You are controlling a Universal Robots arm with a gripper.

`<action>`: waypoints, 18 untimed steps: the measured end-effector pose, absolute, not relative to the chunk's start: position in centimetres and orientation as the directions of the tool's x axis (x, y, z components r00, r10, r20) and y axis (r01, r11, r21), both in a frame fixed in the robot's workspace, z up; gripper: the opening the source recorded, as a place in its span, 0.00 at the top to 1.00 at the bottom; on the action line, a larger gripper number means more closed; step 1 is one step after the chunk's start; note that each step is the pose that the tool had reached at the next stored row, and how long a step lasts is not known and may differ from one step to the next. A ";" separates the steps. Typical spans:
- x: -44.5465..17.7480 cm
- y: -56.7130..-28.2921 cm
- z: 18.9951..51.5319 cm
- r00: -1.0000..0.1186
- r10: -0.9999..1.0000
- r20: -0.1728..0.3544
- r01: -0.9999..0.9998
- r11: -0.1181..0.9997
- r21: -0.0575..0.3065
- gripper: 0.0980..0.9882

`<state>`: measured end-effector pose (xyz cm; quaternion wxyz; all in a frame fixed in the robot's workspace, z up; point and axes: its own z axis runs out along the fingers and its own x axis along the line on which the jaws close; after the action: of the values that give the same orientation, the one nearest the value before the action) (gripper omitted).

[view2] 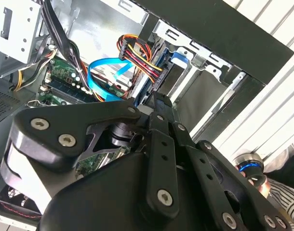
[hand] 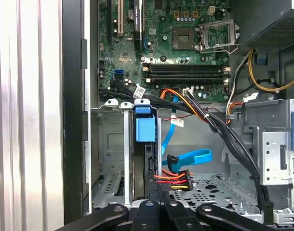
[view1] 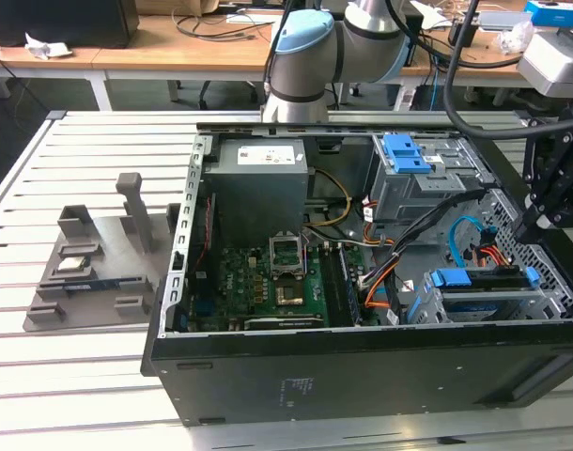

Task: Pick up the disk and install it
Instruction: 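Insert the first disk wire, then insert the second disk wire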

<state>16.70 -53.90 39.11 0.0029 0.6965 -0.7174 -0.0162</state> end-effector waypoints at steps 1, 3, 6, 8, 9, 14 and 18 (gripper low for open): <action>16.7 -53.9 39.1 -0.030 -0.999 -0.018 -0.999 0.029 0.027 0.99; 16.7 -53.9 39.1 -0.030 -0.999 -0.018 -0.999 0.029 0.027 0.99; 16.7 -53.9 39.1 -0.030 -0.999 -0.018 -0.999 0.029 0.027 0.99; 16.7 -53.9 39.1 -0.030 -0.999 -0.018 -0.999 0.029 0.027 0.99; 16.7 -53.9 39.1 -0.030 -0.999 -0.018 -0.999 0.029 0.027 0.99; 16.7 -53.9 39.2 -0.030 -0.999 -0.018 -0.999 0.029 0.027 0.71; 15.7 -52.4 39.0 -0.028 -0.999 -0.018 -0.999 0.028 0.027 0.64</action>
<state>15.75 -52.39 39.04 0.0030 0.6970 -0.7169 -0.0161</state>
